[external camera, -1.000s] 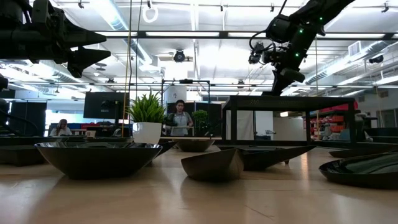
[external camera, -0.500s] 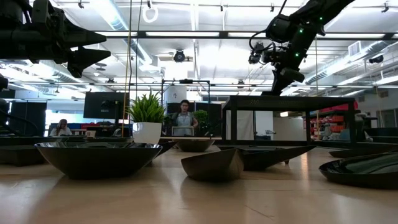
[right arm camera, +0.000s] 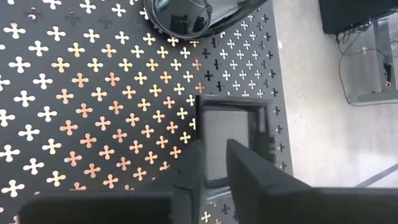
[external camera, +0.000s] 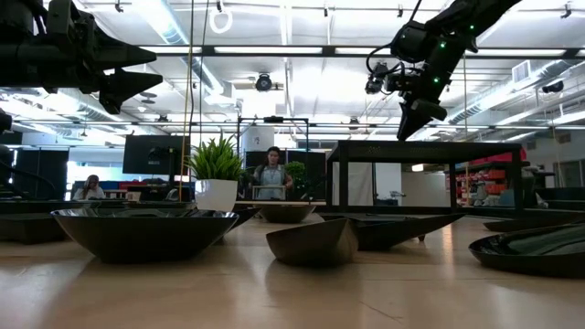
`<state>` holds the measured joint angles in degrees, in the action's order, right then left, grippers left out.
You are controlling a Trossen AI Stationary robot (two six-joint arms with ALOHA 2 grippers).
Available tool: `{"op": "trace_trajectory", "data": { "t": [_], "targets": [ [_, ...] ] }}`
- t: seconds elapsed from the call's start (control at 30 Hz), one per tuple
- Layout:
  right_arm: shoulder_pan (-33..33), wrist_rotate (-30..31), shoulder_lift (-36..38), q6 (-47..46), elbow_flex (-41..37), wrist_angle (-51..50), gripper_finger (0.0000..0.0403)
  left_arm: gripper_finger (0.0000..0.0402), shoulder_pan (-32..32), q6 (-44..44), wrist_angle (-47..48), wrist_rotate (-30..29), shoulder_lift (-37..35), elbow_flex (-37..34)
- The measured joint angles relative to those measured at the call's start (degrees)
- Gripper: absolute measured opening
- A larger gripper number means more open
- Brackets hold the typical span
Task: Pick & Place Mini shaped plates
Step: Stack the black square plate on top of the square plate on the shelf, then put the black leaf-shaped plate on the shelf
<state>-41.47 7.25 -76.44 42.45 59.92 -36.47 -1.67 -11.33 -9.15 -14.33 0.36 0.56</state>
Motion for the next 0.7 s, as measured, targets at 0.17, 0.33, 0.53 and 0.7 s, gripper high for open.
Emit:
{"op": "trace_trajectory", "data": {
  "t": [0.17,0.33,0.53,0.7],
  "targets": [
    [0.00,0.45,0.00,0.10,0.00,0.14,0.0101,0.0252,0.00,0.02,0.01,-0.01,0.00,0.00],
    [0.12,1.23,0.05,1.01,0.00,1.03,0.0105,0.0252,-0.01,0.04,0.01,-0.01,0.00,0.01],
    [6.21,1.26,3.22,-10.73,0.00,0.80,0.0105,0.0252,0.00,0.02,0.01,-0.02,0.00,0.02],
    [17.58,-2.75,5.53,-30.18,0.00,2.34,0.0105,0.0252,0.00,0.00,0.00,-0.02,0.00,0.02]
  ]
}}
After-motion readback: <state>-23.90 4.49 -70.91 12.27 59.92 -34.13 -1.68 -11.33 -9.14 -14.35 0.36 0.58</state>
